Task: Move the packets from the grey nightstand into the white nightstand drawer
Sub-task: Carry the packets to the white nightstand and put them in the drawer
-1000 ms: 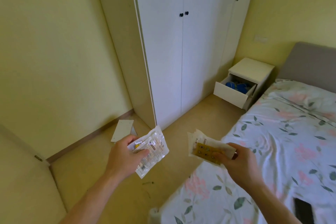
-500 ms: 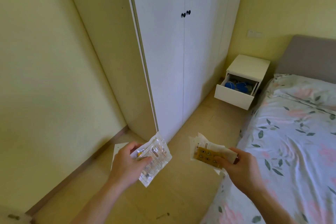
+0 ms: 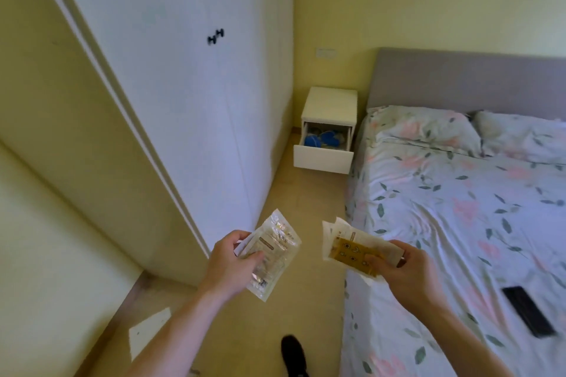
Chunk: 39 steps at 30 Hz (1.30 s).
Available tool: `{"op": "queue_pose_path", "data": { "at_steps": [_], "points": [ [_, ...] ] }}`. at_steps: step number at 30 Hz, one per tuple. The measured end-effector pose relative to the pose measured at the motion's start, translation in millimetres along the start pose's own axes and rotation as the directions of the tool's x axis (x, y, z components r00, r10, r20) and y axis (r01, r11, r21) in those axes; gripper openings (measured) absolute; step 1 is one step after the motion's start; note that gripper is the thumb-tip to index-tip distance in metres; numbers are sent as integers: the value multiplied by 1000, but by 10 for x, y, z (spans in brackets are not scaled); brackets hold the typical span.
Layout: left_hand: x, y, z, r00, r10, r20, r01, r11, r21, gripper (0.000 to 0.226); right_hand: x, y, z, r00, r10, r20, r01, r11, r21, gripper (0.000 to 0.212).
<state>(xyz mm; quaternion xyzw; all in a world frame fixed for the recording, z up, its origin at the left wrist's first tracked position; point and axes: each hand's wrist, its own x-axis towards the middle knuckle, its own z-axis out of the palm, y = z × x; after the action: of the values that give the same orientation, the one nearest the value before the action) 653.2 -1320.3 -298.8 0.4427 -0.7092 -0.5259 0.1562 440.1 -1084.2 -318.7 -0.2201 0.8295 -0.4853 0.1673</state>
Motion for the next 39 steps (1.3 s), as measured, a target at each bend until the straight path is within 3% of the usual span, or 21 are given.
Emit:
{"op": "queue_pose_path", "data": {
  "at_steps": [11,22,33,39],
  "points": [
    [2169,607,663,972,-133,195,170,968,-186,17,2091,60,75,980,164,-112,-155,984,86,8],
    [3890,1215,1309,959,-188,214,240,938,-250,15,3934,-133,-211,977,173,-120,-159,980,123,4],
    [6039,1316,1759,944,-261,201,311,908,-283,13,5797,-1,57,918,357,-174,-347,934,90,9],
    [7221,1398,2046,925,-308,222,349,919,-181,16,6823,44,181,875,454,-166,-434,889,144,5]
  ]
}}
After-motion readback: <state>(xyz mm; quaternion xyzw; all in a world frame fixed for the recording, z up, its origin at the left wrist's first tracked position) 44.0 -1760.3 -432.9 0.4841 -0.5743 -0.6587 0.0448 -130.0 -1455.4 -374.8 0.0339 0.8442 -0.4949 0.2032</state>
